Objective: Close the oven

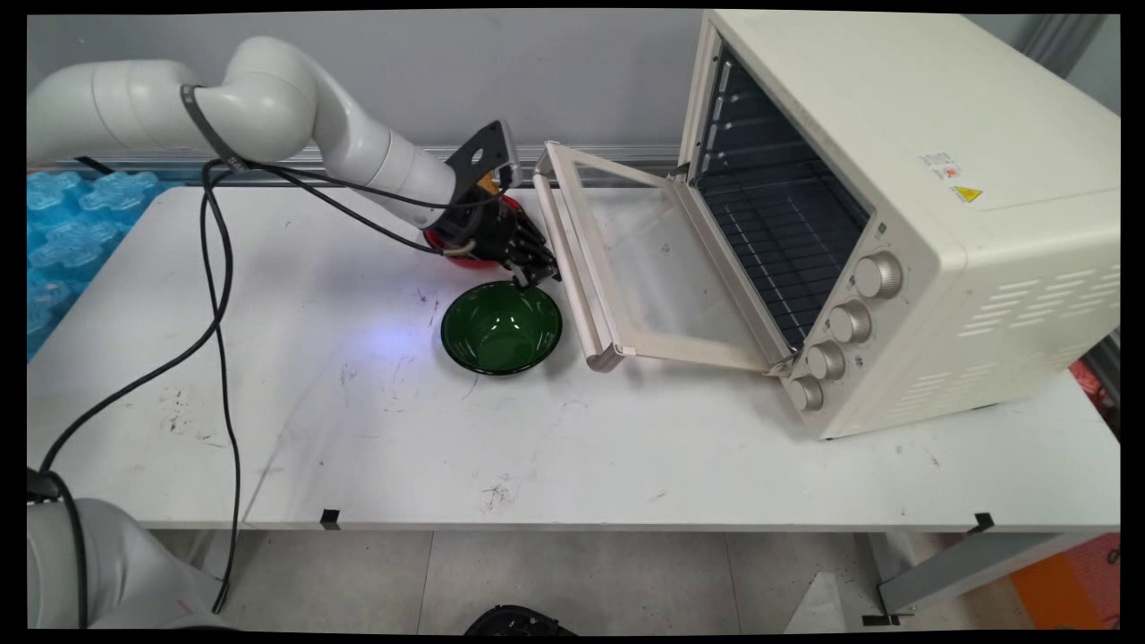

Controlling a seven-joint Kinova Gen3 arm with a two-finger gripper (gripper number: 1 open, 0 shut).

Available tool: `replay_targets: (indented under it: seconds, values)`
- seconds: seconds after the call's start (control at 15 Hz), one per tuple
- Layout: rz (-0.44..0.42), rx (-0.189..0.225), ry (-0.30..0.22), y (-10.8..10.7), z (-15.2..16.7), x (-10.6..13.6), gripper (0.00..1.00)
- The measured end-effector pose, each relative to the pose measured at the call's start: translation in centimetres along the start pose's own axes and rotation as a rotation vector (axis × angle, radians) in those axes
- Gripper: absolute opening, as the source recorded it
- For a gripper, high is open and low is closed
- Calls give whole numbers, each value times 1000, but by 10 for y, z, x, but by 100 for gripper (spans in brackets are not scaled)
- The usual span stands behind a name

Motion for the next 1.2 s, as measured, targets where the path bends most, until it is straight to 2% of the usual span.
replay_targets:
  seconds: [0.6, 1.2]
  values:
    - [0, 13, 70, 0, -2, 20, 0]
    - [38, 14, 159, -8, -13, 72, 0]
